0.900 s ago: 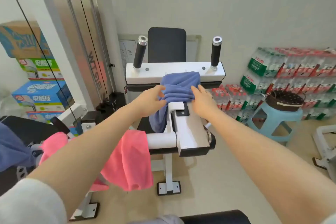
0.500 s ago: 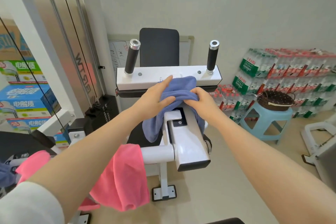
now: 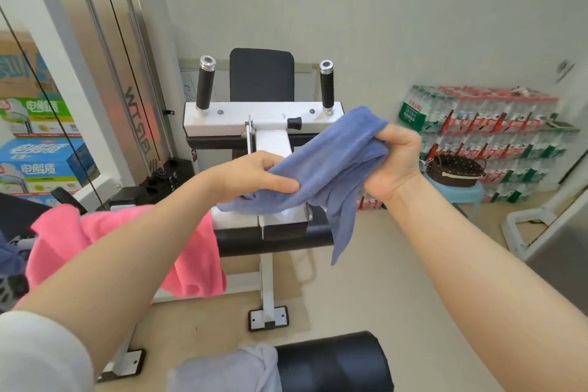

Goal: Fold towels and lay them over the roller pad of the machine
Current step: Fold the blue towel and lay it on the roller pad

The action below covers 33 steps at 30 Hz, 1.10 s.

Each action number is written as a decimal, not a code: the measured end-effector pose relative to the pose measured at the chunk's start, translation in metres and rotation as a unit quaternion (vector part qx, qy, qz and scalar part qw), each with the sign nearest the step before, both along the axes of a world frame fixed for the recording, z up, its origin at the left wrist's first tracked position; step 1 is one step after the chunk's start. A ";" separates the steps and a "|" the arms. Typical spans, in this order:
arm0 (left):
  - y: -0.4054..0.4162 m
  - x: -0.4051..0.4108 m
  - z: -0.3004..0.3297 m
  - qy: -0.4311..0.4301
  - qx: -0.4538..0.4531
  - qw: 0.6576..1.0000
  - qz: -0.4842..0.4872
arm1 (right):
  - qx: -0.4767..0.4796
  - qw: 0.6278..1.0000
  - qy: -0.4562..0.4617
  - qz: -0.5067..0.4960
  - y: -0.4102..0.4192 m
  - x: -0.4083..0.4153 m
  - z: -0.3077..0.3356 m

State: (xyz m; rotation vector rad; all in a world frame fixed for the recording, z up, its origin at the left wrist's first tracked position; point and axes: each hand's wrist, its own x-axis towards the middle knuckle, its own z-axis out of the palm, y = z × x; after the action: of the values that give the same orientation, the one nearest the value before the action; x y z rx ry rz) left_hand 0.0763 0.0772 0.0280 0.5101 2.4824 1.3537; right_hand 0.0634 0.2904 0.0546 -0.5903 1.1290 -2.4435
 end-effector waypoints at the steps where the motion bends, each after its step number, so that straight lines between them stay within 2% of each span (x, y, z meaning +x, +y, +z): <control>1: 0.003 0.010 -0.002 -0.023 -0.016 1.000 -0.008 | -0.015 1.000 -0.002 0.000 0.008 0.007 0.002; 3: 0.012 0.027 -0.009 -0.045 -0.017 0.999 0.002 | -0.014 1.000 -0.002 0.012 0.022 0.025 0.005; 4: 0.018 0.034 -0.012 -0.051 0.003 0.998 0.022 | 0.020 1.000 -0.006 0.017 0.027 0.031 0.003; 6: 0.037 0.050 -0.013 -0.054 0.061 0.995 0.062 | 0.188 0.982 -0.003 0.009 0.039 0.038 -0.008; 8: 0.057 0.061 -0.011 -0.053 0.097 0.990 0.087 | 0.396 0.916 0.067 0.024 0.048 0.042 -0.025; 9: 0.067 0.068 -0.010 -0.055 0.109 0.988 0.092 | 0.445 0.890 0.087 0.049 0.053 0.049 -0.033; 11: 0.082 0.078 -0.009 -0.057 0.129 0.986 0.087 | 0.436 0.891 0.084 0.092 0.062 0.062 -0.047; 15: 0.099 0.096 -0.006 -0.025 0.113 0.992 0.040 | 0.395 0.908 0.126 0.053 0.070 0.087 -0.060; 19: 0.103 0.107 -0.009 -0.003 0.092 0.995 0.049 | 0.432 0.887 0.144 -0.078 0.074 0.098 -0.060; 23: 0.091 0.111 -0.028 -0.005 0.068 0.990 0.124 | 0.413 0.882 0.078 -0.214 0.086 0.097 -0.066; 25: 0.091 0.111 -0.036 -0.007 0.074 0.986 0.150 | 0.473 0.858 0.093 -0.177 0.091 0.099 -0.069; 28: 0.101 0.110 -0.036 0.027 0.127 0.967 0.218 | 0.571 0.804 0.152 -0.057 0.090 0.103 -0.074; 31: 0.115 0.115 -0.034 0.056 0.160 0.934 0.315 | 0.573 0.806 0.129 -0.072 0.080 0.105 -0.078; 33: 0.120 0.122 -0.039 0.069 0.171 0.948 0.259 | 0.585 0.779 0.188 -0.126 0.073 0.105 -0.080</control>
State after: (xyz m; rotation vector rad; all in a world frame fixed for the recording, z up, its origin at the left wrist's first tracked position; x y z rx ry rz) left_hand 0.1987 0.1968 -0.0109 -0.0003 2.6121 2.0317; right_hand 0.1685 0.3632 -0.0259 -0.4893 2.6343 -1.2727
